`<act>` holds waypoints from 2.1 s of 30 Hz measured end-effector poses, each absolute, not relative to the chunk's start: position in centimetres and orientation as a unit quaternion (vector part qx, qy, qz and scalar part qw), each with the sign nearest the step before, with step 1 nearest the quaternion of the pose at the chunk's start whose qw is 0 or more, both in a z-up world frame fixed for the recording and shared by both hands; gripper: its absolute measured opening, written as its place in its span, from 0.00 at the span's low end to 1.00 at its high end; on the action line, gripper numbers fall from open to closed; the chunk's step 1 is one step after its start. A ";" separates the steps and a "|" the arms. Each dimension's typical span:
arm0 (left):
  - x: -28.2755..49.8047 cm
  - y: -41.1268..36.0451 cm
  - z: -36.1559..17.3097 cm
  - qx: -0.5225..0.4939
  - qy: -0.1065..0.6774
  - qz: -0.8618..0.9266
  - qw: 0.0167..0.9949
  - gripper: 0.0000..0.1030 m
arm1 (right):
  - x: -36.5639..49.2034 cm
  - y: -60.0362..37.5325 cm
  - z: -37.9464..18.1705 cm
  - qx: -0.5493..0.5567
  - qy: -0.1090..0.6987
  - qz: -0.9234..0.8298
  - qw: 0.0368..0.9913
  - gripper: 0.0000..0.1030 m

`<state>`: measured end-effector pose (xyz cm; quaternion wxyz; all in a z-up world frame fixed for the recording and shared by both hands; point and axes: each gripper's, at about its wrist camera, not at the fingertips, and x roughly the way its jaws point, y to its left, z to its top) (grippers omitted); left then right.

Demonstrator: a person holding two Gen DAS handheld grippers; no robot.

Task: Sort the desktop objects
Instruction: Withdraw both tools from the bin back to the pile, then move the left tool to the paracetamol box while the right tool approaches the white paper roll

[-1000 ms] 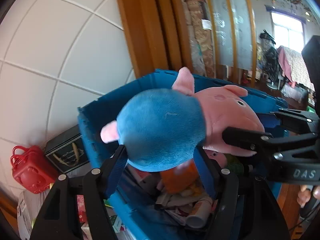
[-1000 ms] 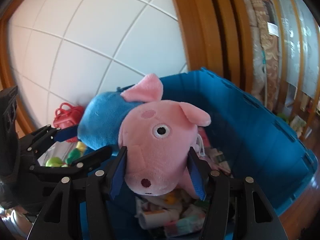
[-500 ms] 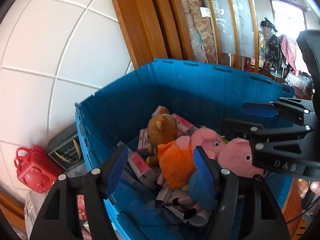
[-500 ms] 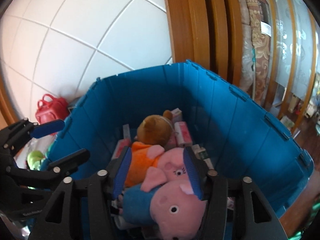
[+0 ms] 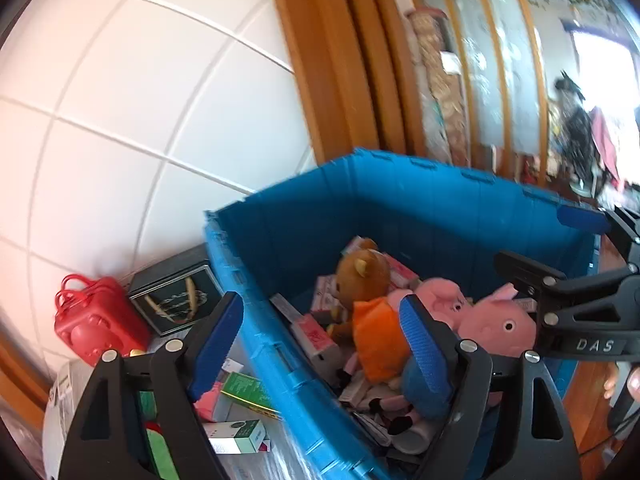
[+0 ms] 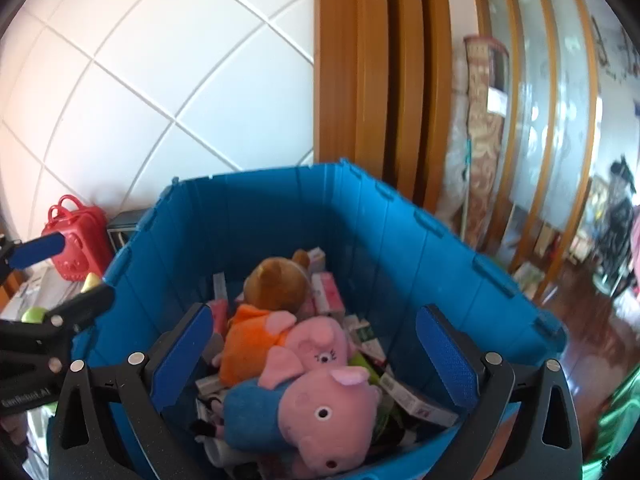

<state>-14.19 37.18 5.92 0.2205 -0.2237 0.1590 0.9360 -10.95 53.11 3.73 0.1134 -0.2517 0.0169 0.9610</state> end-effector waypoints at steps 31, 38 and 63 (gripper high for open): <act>-10.6 0.2 -4.1 -0.286 0.000 0.957 -0.053 0.94 | -12.3 24.7 2.8 -0.189 -0.013 0.977 -0.099 1.00; -8.3 -11.8 -12.7 -0.375 0.000 0.917 -0.137 0.94 | -15.5 18.9 -6.9 -0.340 -0.031 0.933 -0.118 1.00; -14.4 -27.2 -26.1 -0.565 -0.062 0.808 -0.152 0.94 | -14.4 12.4 -19.0 -0.524 -0.062 0.844 -0.098 1.00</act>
